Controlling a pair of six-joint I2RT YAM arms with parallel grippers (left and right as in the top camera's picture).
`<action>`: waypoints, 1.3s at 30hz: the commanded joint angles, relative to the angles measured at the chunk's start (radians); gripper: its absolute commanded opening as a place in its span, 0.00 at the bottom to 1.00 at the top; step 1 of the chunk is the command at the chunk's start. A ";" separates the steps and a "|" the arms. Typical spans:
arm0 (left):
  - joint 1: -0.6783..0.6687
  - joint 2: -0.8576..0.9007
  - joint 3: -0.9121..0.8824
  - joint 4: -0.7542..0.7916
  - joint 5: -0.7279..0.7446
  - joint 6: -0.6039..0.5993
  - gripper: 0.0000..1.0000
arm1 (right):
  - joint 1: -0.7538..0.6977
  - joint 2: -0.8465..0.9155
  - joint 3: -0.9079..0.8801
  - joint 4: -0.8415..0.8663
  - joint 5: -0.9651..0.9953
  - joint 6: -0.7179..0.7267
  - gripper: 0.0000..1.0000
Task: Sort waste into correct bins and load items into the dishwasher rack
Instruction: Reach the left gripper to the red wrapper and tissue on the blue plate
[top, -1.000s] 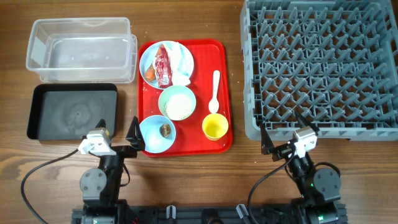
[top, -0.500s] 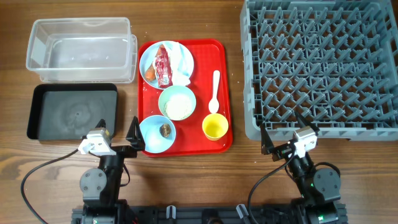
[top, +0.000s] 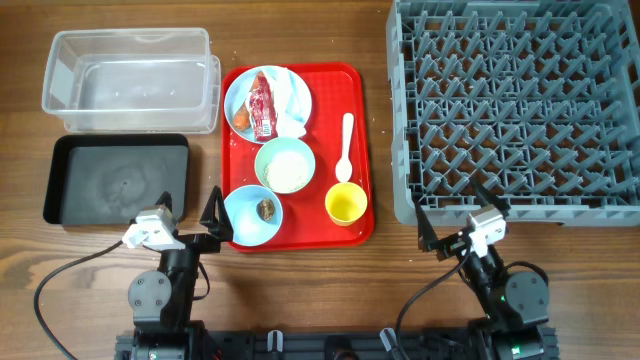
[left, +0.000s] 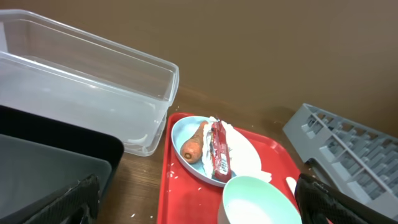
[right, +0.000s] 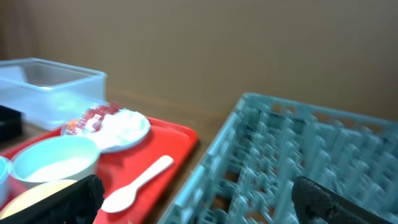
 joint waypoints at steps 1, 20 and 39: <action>-0.006 -0.006 -0.006 0.014 0.087 -0.034 1.00 | -0.003 -0.003 -0.001 0.053 -0.158 0.082 1.00; -0.147 1.454 1.561 -0.855 -0.159 -0.026 1.00 | -0.003 1.129 1.302 -0.709 -0.142 0.008 1.00; -0.390 2.124 1.657 -0.709 -0.351 -0.266 0.87 | -0.003 1.319 1.353 -0.865 -0.168 -0.001 1.00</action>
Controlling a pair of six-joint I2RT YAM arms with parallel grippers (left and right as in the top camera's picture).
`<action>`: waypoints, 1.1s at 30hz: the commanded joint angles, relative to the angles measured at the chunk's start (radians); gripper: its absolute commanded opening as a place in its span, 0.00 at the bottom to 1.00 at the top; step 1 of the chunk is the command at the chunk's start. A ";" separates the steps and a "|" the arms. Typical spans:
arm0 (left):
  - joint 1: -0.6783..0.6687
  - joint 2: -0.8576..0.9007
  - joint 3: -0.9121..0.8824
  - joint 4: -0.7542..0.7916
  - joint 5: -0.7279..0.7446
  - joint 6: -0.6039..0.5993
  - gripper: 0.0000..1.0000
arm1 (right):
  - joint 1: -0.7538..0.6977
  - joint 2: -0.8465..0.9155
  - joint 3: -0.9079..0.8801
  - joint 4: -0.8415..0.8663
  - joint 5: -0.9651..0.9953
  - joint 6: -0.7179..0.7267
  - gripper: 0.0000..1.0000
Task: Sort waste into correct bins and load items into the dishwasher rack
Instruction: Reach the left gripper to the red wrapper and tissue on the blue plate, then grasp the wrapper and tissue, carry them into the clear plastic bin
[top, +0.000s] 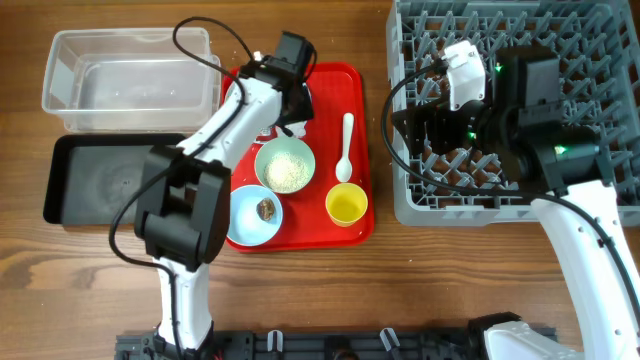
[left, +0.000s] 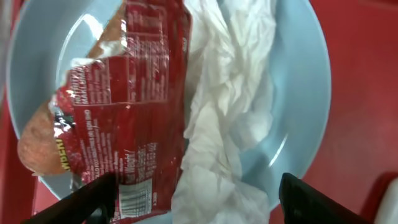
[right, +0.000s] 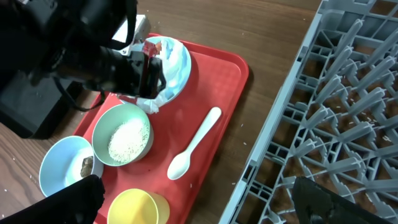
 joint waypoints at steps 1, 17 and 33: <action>0.000 0.016 0.012 0.038 -0.097 -0.047 0.90 | 0.000 0.015 0.015 0.000 -0.020 -0.010 1.00; 0.000 0.146 0.012 0.128 -0.097 -0.046 0.29 | 0.000 0.015 0.015 0.001 -0.019 -0.010 1.00; 0.006 -0.280 0.108 -0.068 -0.055 0.011 0.04 | 0.000 0.015 0.015 0.003 -0.008 -0.010 1.00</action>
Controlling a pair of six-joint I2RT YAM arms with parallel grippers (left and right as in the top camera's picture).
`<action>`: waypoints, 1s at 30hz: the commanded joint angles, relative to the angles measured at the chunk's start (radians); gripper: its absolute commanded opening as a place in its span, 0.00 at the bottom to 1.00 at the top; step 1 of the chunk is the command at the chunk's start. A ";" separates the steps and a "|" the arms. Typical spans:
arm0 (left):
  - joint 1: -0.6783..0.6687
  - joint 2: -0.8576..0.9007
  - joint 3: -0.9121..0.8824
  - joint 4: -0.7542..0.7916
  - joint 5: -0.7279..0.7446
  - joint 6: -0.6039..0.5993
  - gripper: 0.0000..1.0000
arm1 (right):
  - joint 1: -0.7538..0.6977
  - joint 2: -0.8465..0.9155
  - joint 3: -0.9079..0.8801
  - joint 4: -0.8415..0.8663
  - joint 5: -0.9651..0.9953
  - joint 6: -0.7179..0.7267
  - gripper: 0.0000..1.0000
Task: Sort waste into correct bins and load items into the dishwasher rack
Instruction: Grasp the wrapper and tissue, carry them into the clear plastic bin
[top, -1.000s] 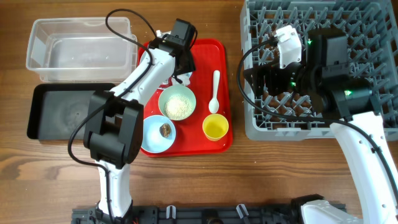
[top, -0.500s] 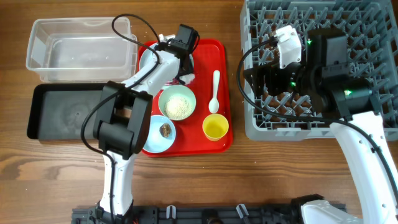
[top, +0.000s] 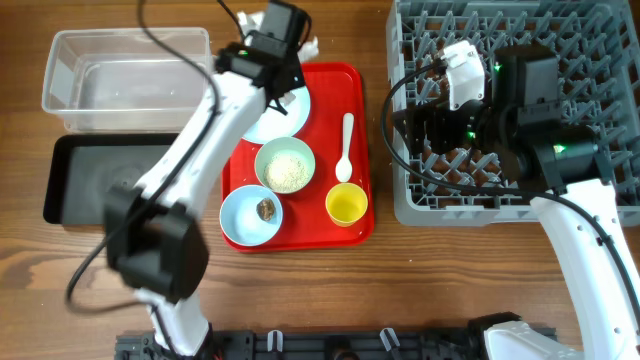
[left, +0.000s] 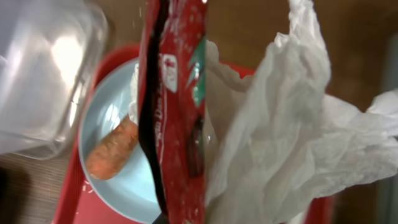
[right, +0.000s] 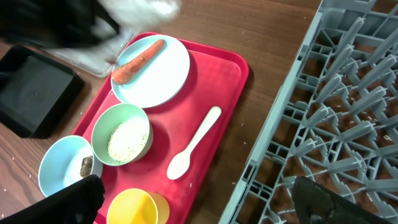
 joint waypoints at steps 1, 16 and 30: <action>0.024 -0.110 0.017 -0.061 0.001 -0.001 0.04 | 0.000 0.011 0.014 0.003 -0.009 -0.010 1.00; 0.500 -0.018 0.017 0.059 -0.018 -0.293 0.04 | 0.000 0.011 0.014 0.001 -0.009 -0.010 1.00; 0.555 0.196 0.017 0.176 -0.056 -0.441 0.52 | 0.000 0.011 0.014 0.000 -0.009 0.035 1.00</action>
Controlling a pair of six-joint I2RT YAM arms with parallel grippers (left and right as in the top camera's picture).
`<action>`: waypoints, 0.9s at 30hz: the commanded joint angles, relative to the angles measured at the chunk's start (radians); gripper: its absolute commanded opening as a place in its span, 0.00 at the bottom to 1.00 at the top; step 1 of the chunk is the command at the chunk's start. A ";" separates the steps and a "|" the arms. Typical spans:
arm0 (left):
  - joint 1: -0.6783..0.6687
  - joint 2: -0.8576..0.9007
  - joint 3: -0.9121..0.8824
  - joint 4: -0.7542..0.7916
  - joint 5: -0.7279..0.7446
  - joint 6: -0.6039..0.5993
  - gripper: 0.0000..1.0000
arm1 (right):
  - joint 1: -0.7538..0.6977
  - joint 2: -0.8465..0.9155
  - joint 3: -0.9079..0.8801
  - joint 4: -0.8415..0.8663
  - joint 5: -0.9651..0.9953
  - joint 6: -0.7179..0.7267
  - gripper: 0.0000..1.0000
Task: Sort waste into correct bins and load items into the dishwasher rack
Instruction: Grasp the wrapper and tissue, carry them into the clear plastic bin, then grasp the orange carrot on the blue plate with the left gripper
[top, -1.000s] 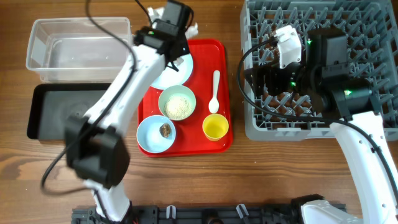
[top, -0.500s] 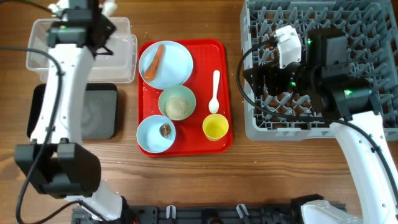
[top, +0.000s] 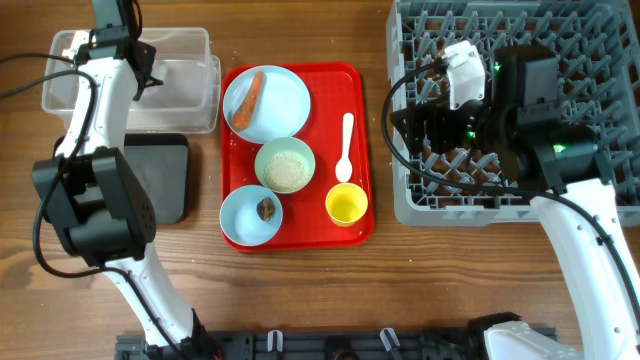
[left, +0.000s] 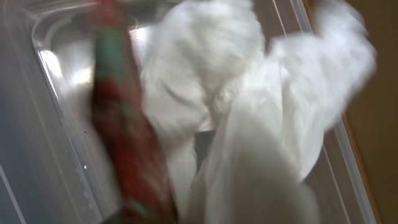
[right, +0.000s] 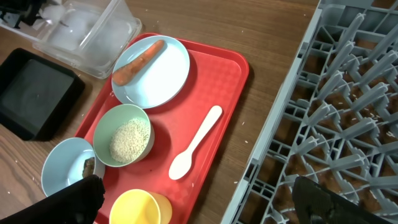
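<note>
My left gripper (top: 143, 70) hangs over the clear plastic bin (top: 185, 95) at the back left, shut on a red snack wrapper (left: 121, 124) and a crumpled white napkin (left: 249, 143), both blurred. The red tray (top: 357, 150) carries a pale blue plate (top: 280, 108) with a carrot (top: 248, 92), a green bowl of rice (top: 285, 165), a blue bowl (top: 245, 215) with a brown scrap, a yellow cup (top: 346, 203) and a white spoon (top: 345, 148). My right gripper (right: 202, 199) stands open above the gap between the tray and the grey dishwasher rack (top: 520, 100), holding nothing.
A black bin (top: 165, 185) lies in front of the clear bin, partly under my left arm. The rack fills the back right of the wooden table (top: 320, 290).
My left gripper has moved left from above the plate to over the clear bin, still holding the wrapper and napkin. The right arm has not moved.
Both arms were low at the table's front edge, grippers open. Then the left gripper was open at the plate over the wrapper and napkin, the right one beside the rack. Then the left held both above the plate, carrot left behind. Now they hang over the clear bin.
</note>
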 joint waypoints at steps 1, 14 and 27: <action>0.001 0.009 0.005 0.003 -0.027 -0.011 0.60 | 0.000 0.010 0.015 0.001 -0.009 0.016 1.00; -0.009 -0.125 0.005 -0.005 0.117 0.407 0.93 | 0.000 0.010 0.015 0.010 -0.010 0.016 1.00; -0.378 -0.191 0.005 -0.175 0.222 0.940 0.91 | 0.000 0.010 0.015 0.000 -0.010 0.043 1.00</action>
